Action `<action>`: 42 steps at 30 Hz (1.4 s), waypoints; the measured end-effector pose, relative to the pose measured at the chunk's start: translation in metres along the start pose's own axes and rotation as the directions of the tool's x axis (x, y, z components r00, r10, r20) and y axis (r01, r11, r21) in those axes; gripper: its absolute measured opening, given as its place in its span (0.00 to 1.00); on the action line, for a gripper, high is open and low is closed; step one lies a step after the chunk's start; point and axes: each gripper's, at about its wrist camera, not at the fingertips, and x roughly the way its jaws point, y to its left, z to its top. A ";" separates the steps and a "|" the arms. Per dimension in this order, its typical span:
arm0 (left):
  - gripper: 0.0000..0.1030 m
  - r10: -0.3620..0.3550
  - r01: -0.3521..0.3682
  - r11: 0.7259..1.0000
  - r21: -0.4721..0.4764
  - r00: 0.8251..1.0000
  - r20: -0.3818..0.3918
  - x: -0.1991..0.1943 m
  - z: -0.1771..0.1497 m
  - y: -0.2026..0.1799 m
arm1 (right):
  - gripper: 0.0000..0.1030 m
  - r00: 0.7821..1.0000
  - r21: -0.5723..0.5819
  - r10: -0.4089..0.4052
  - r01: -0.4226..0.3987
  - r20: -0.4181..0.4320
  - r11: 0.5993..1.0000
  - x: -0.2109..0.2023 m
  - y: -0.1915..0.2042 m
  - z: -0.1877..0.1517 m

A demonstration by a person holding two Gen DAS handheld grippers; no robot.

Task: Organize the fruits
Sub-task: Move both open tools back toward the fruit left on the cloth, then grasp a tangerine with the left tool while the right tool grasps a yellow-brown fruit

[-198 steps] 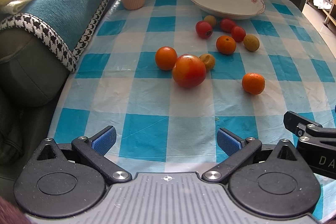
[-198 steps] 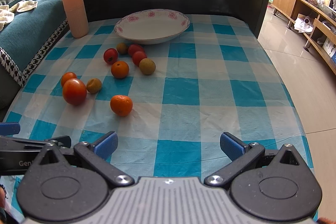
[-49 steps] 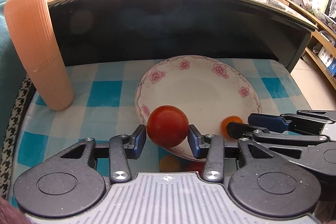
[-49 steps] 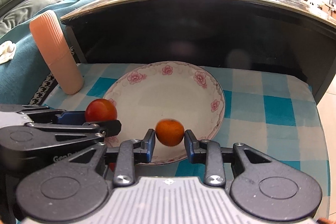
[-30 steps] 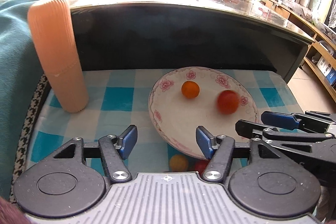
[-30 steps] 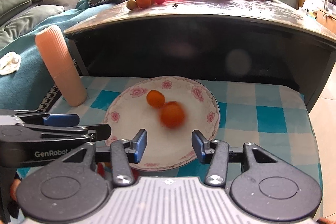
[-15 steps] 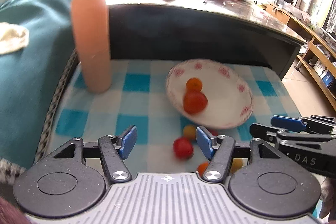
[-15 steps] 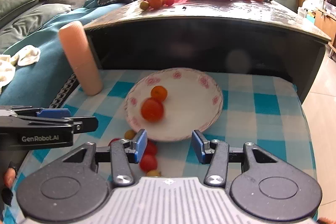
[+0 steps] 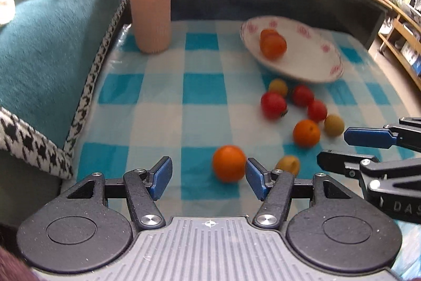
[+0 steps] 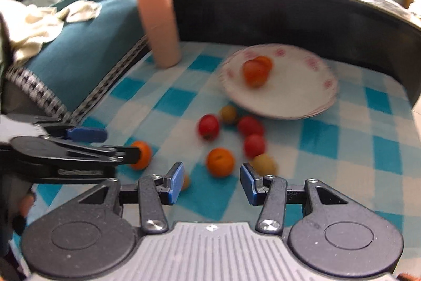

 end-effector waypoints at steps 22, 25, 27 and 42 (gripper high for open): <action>0.42 -0.050 0.047 0.995 0.087 0.998 0.031 0.026 0.000 -0.020 | 0.47 0.997 -0.090 0.059 -0.064 -0.052 0.994 0.014 0.012 -0.013; 0.40 -0.061 0.058 0.995 0.086 0.998 0.034 0.025 -0.001 -0.018 | 0.47 0.996 -0.101 0.070 -0.076 -0.058 0.992 0.017 0.014 -0.014; 0.39 -0.064 0.061 0.995 0.082 0.998 0.029 0.023 -0.002 -0.015 | 0.47 0.996 -0.106 0.074 -0.080 -0.057 0.991 0.019 0.016 -0.014; 0.40 -0.046 0.044 0.998 0.050 0.999 0.027 0.010 -0.013 0.019 | 0.47 0.994 -0.126 0.099 -0.104 -0.048 0.987 0.046 0.024 -0.010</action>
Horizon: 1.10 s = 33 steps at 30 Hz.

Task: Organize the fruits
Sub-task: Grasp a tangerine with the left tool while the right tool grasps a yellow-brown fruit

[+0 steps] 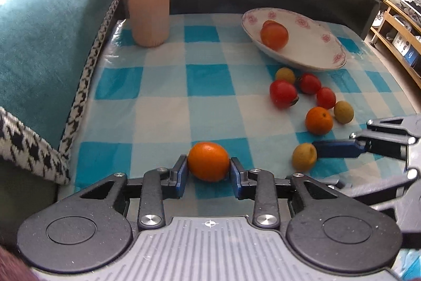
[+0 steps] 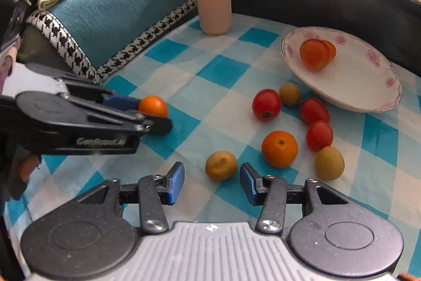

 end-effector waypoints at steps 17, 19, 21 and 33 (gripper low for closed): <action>0.69 0.036 -0.039 0.995 0.086 0.999 0.032 0.003 -0.008 -0.005 | 0.39 1.000 0.008 -0.020 0.020 0.005 1.000 0.000 -0.002 0.002; 0.57 0.031 -0.033 0.995 0.089 0.999 0.027 0.003 -0.007 -0.006 | 0.39 1.000 0.003 -0.026 0.026 0.001 1.000 0.000 -0.001 0.002; 0.40 0.030 -0.031 0.996 0.078 0.999 0.013 0.001 -0.004 -0.007 | 0.34 0.999 -0.005 -0.040 0.040 -0.005 0.999 0.000 0.001 0.002; 0.40 0.011 -0.012 0.998 0.066 1.000 0.004 -0.005 0.004 -0.020 | 0.31 0.999 0.051 -0.029 0.027 0.032 0.998 -0.030 -0.013 0.002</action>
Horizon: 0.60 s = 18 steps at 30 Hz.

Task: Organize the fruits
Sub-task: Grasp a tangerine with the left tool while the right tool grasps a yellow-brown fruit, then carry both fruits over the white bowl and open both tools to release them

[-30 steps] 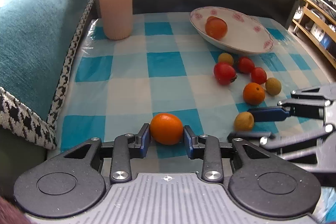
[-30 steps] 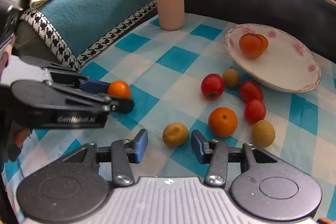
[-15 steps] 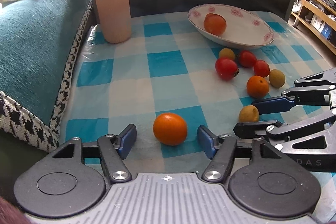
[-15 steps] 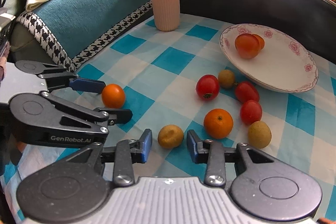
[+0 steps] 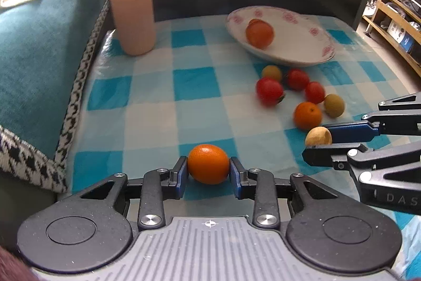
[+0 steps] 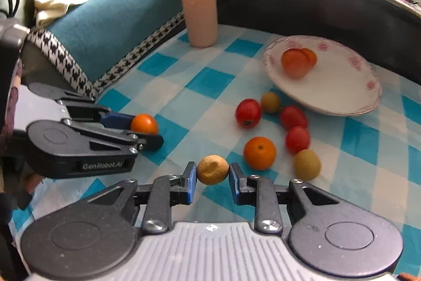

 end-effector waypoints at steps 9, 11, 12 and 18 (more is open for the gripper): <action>0.40 -0.042 0.042 0.999 0.011 0.998 0.045 -0.003 0.028 -0.027 | 0.31 0.998 0.054 -0.046 0.043 0.047 0.998 -0.014 -0.022 0.010; 0.40 -0.051 0.051 0.999 0.010 0.997 0.051 -0.001 0.035 -0.033 | 0.31 0.997 0.067 -0.058 0.054 0.057 0.996 -0.018 -0.028 0.012; 0.40 -0.056 0.055 0.998 0.010 0.997 0.054 0.000 0.038 -0.036 | 0.31 0.996 0.075 -0.065 0.060 0.062 0.995 -0.019 -0.032 0.013; 0.40 -0.070 0.070 0.997 0.013 0.995 0.066 0.011 0.058 -0.053 | 0.31 0.991 0.123 -0.108 0.097 0.084 0.988 -0.024 -0.057 0.022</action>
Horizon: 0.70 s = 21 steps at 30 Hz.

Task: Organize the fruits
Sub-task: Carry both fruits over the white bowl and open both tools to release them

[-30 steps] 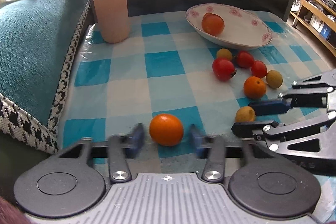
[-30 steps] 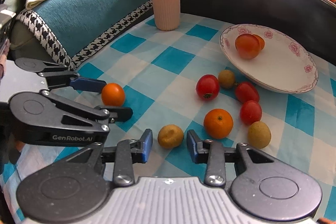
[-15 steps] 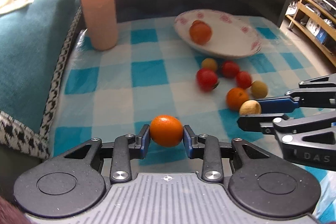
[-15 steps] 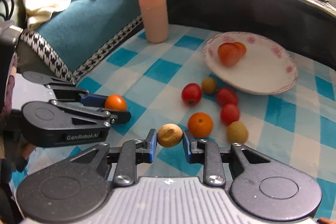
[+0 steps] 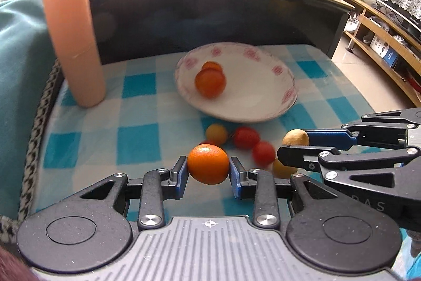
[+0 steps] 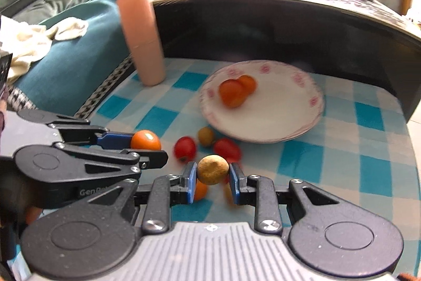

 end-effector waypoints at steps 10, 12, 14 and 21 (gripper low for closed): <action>0.40 0.002 -0.002 1.000 -0.026 1.000 0.000 0.030 0.031 -0.014 | 0.31 0.998 0.041 -0.051 0.050 0.027 0.998 0.015 -0.036 0.028; 0.40 0.010 -0.010 1.000 -0.029 1.000 -0.001 0.037 0.036 -0.016 | 0.31 0.998 0.050 -0.059 0.058 0.027 0.997 0.021 -0.042 0.033; 0.40 0.014 -0.014 0.999 -0.036 1.000 -0.002 0.043 0.040 -0.015 | 0.31 0.998 0.064 -0.058 0.056 0.027 0.996 0.028 -0.047 0.035; 0.39 0.028 -0.028 0.999 -0.026 1.000 0.009 0.053 0.047 -0.014 | 0.31 0.999 0.074 -0.051 0.050 0.018 0.996 0.045 -0.057 0.039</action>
